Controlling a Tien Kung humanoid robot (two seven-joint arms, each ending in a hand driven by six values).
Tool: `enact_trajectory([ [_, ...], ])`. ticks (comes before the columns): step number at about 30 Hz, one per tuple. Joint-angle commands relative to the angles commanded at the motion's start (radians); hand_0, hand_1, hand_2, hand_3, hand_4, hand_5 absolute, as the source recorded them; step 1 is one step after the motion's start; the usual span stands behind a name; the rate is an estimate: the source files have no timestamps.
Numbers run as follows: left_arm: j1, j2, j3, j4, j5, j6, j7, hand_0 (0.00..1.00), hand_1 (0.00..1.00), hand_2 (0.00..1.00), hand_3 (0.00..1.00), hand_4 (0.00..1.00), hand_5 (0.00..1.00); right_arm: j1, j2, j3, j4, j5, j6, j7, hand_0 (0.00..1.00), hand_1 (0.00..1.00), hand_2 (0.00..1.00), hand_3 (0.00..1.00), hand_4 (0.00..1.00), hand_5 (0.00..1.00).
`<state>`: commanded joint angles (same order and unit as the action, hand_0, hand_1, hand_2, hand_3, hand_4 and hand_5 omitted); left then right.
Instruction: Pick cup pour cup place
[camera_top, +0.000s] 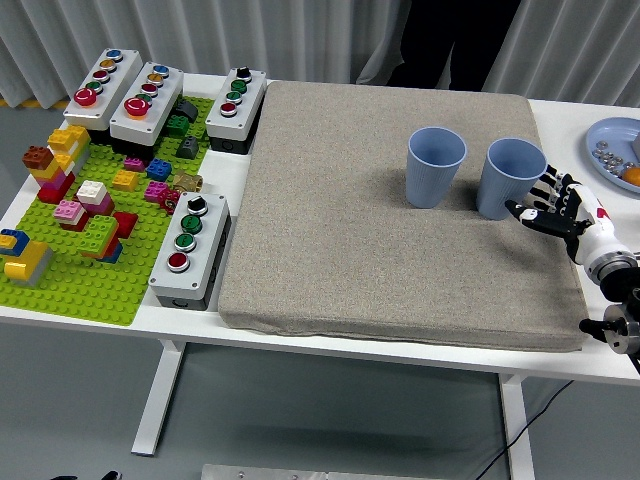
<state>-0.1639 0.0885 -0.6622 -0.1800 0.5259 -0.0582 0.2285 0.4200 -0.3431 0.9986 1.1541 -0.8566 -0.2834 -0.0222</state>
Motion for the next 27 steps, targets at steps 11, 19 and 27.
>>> enact_trajectory([
  [11,-0.002,0.004,-0.022,0.000,0.018,-0.001,0.001,0.780,0.786,0.851,0.732,0.508,0.971,-0.081,-0.060,0.064,0.146,-0.005,-0.014,-0.014,0.924,0.862,0.943,0.912,0.833,0.165],
  [19,0.000,0.005,-0.026,0.000,0.021,-0.001,0.002,0.780,0.786,0.851,0.732,0.508,0.971,-0.074,-0.058,0.092,0.171,-0.001,-0.019,-0.013,0.931,0.860,0.941,0.908,0.832,0.166],
  [27,0.000,0.004,-0.012,0.000,0.011,0.000,0.002,0.780,0.786,0.850,0.731,0.508,0.971,0.042,-0.012,0.143,0.084,0.089,-0.068,0.055,0.916,0.838,0.890,0.854,0.809,0.177],
])
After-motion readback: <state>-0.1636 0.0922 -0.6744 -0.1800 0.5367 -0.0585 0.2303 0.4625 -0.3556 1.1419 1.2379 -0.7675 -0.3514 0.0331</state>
